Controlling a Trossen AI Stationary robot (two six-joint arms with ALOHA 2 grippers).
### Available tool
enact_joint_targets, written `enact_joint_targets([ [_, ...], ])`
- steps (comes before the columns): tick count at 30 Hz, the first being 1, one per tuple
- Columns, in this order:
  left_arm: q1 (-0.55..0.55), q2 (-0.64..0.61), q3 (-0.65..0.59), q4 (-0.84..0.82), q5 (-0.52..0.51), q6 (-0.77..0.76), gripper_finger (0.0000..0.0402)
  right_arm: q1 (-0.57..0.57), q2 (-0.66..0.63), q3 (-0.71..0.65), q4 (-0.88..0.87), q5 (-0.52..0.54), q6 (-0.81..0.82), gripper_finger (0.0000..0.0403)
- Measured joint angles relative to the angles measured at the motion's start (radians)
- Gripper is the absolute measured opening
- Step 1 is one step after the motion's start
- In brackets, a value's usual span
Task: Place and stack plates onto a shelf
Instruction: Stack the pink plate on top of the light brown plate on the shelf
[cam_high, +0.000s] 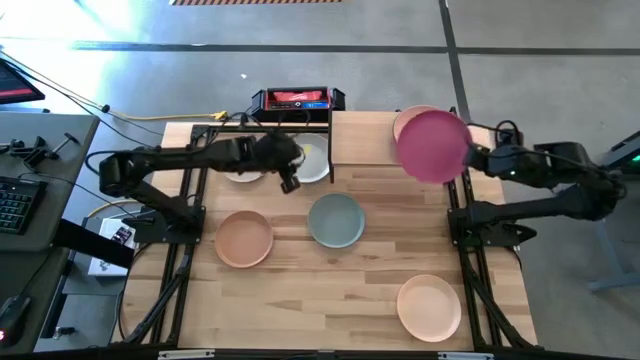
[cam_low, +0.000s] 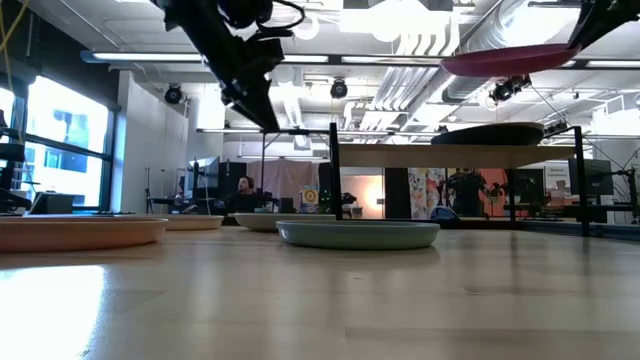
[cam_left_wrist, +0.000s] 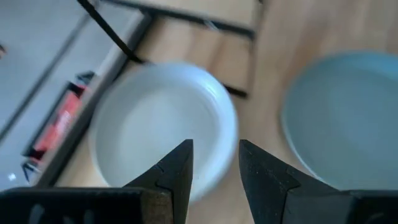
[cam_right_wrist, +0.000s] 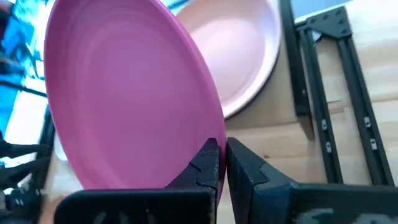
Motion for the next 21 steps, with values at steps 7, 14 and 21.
enact_joint_targets([
  [7,0.112,0.000,0.000,0.180,0.000,0.104,0.0115,-0.048,-0.060,0.000,-0.015,0.135,0.046,0.0000],
  [14,0.196,0.000,0.000,0.251,0.000,0.114,0.0115,-0.074,-0.068,0.000,-0.015,0.247,0.120,0.0000],
  [21,0.254,0.000,0.000,0.262,0.000,0.127,0.0115,-0.076,-0.037,0.000,-0.002,0.304,0.207,0.0000],
])
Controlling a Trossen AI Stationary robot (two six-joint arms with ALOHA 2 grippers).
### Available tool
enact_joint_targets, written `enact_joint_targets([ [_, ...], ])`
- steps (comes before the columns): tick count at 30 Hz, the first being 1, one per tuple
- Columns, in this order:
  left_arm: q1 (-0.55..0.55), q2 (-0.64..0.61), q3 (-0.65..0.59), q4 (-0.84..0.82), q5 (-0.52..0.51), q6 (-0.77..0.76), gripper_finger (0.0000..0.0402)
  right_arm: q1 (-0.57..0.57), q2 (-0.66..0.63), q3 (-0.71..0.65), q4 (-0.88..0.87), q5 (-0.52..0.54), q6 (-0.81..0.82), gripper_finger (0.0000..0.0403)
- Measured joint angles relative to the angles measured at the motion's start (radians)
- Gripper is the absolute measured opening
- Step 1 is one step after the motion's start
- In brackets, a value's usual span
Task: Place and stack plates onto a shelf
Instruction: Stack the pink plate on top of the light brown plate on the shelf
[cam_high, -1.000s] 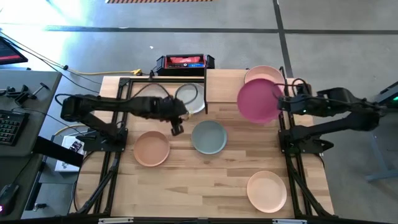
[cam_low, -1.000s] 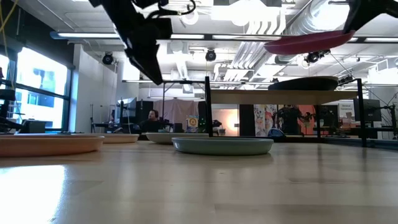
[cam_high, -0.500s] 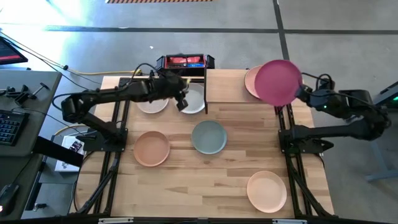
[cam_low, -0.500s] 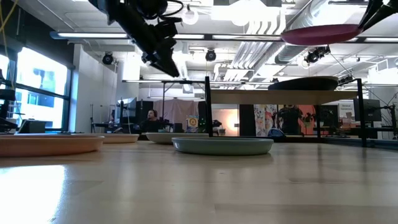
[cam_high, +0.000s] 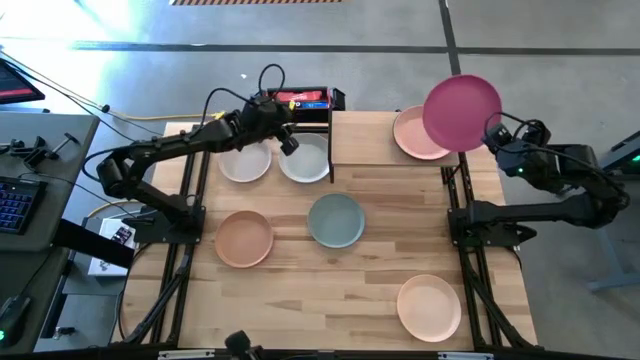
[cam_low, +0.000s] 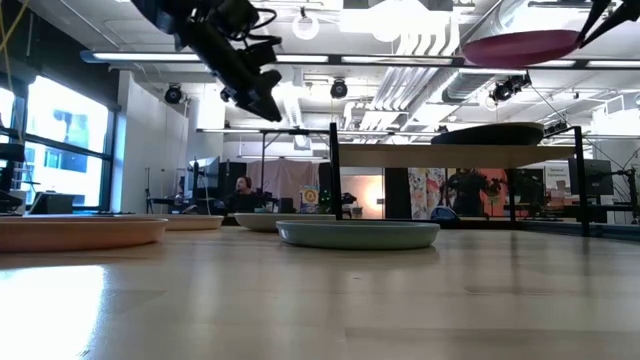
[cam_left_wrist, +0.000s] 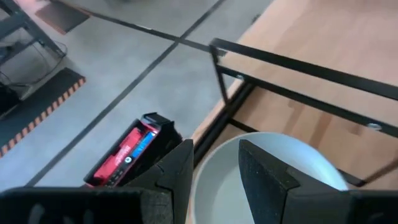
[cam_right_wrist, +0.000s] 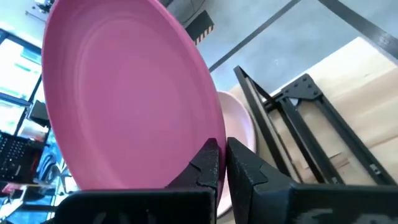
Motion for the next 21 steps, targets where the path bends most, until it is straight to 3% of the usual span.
enact_joint_targets([
  [10,0.065,0.000,0.000,0.009,0.028,0.113,0.0115,0.000,0.075,-0.011,-0.009,-0.017,0.136,0.0000],
  [21,0.117,0.000,0.000,-0.005,0.035,0.139,0.0115,0.000,0.050,-0.188,0.038,-0.082,0.404,0.0000],
])
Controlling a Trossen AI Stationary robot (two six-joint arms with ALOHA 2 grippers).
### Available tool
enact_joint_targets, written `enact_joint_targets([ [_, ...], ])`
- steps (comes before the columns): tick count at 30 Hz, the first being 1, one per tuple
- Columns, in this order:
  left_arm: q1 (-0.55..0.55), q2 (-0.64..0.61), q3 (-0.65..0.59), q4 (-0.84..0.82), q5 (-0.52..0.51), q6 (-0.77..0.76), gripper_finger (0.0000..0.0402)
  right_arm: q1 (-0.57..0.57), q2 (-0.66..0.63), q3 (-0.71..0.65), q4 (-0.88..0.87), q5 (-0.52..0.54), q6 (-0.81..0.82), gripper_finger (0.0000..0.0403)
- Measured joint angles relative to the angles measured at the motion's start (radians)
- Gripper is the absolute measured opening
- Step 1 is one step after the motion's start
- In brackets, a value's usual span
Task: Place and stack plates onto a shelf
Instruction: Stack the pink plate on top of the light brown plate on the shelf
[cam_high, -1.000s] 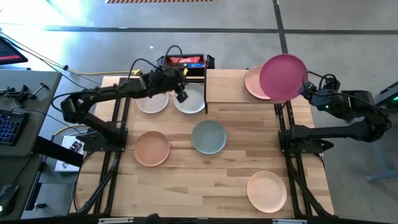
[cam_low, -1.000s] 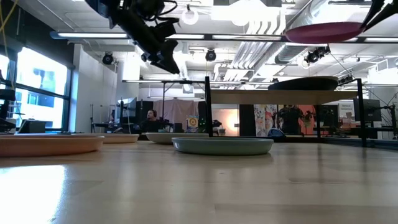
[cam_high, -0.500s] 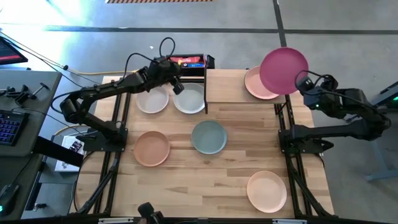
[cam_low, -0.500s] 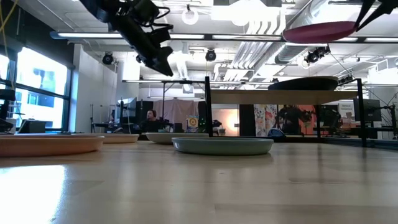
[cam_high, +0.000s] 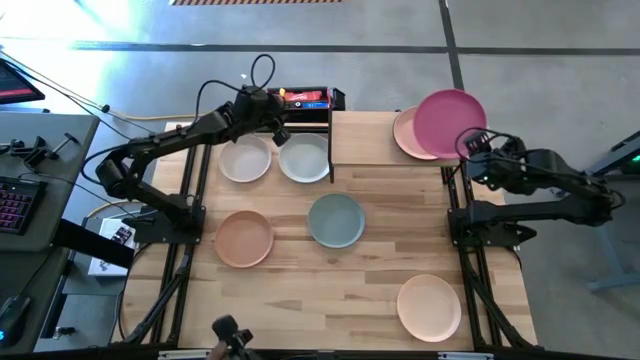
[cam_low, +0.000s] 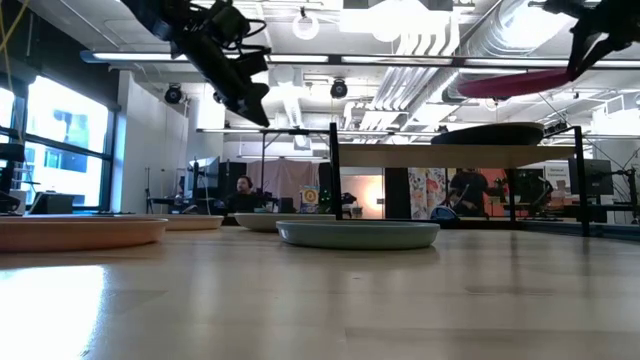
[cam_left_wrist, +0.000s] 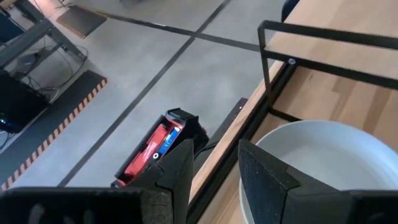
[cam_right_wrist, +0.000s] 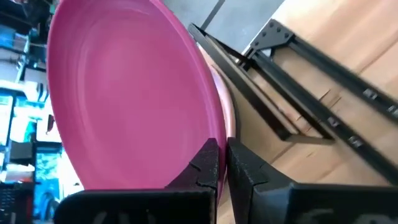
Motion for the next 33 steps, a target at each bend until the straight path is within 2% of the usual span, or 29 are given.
enact_joint_targets([
  [6,0.035,0.000,0.000,0.000,0.000,0.007,0.0115,-0.004,0.006,-0.073,0.140,0.031,0.003,0.0000],
  [12,0.064,0.000,0.000,-0.001,0.000,0.007,0.0115,-0.047,0.023,-0.135,0.253,0.017,-0.042,0.0000],
  [21,0.075,0.000,0.000,-0.001,0.000,0.006,0.0115,-0.148,0.065,-0.113,0.381,-0.049,-0.287,0.0000],
  [33,0.074,0.000,0.000,-0.001,0.034,-0.069,0.0115,-0.435,0.073,-0.015,0.389,-0.237,-0.680,0.0000],
])
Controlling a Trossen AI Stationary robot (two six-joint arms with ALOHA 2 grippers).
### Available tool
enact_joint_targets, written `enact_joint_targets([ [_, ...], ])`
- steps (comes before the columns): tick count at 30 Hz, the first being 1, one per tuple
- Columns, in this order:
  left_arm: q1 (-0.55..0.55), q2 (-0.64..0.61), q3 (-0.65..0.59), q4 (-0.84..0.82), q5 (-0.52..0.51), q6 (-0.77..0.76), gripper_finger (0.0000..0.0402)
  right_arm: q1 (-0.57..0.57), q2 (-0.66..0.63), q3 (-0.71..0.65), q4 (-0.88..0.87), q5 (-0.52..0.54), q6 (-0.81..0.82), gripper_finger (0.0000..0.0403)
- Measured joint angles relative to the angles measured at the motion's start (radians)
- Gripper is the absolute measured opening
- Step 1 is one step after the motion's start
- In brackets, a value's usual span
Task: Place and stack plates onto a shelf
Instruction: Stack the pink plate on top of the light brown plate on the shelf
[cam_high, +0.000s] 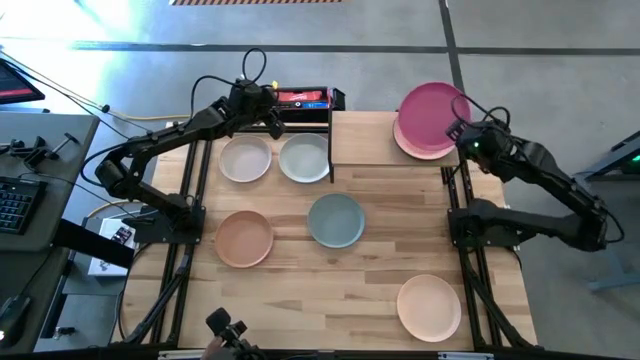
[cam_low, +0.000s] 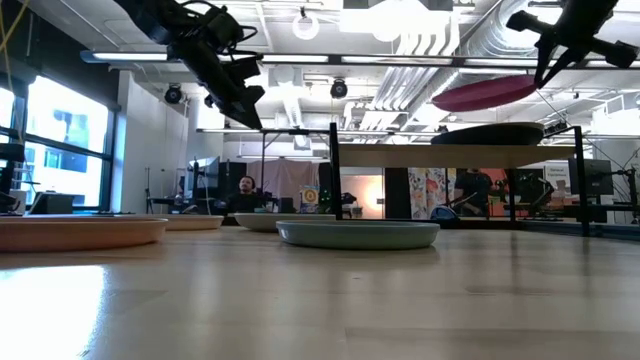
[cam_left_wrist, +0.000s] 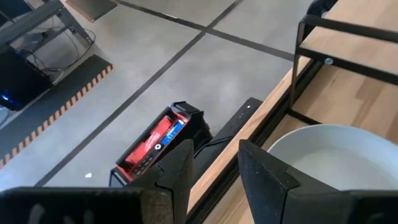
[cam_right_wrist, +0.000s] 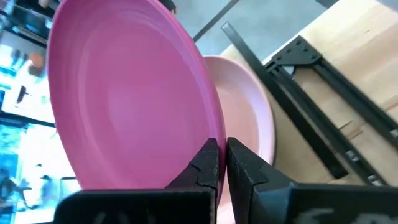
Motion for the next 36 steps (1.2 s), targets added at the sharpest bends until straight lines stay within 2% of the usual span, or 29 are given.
enact_joint_targets([
  [5,0.000,0.000,0.000,0.001,0.019,-0.051,0.0115,-0.160,0.000,0.004,0.063,-0.097,-0.169,0.0000],
  [11,0.000,0.000,0.000,0.001,0.019,-0.075,0.0115,-0.348,0.036,0.005,0.128,-0.320,-0.339,0.0000],
  [19,0.000,0.000,0.000,0.001,0.019,-0.073,0.0115,-0.454,0.141,0.005,0.126,-0.502,-0.444,0.0000],
  [24,0.000,0.000,0.000,0.000,0.019,-0.041,0.0115,-0.488,0.173,0.005,0.126,-0.548,-0.472,0.0000],
  [29,0.000,0.000,0.000,-0.003,0.019,-0.038,0.0115,-0.500,0.150,0.005,0.123,-0.557,-0.475,0.0000],
  [36,0.000,0.000,0.000,-0.009,0.019,-0.038,0.0115,-0.501,0.126,0.005,0.008,-0.548,-0.469,0.0000],
])
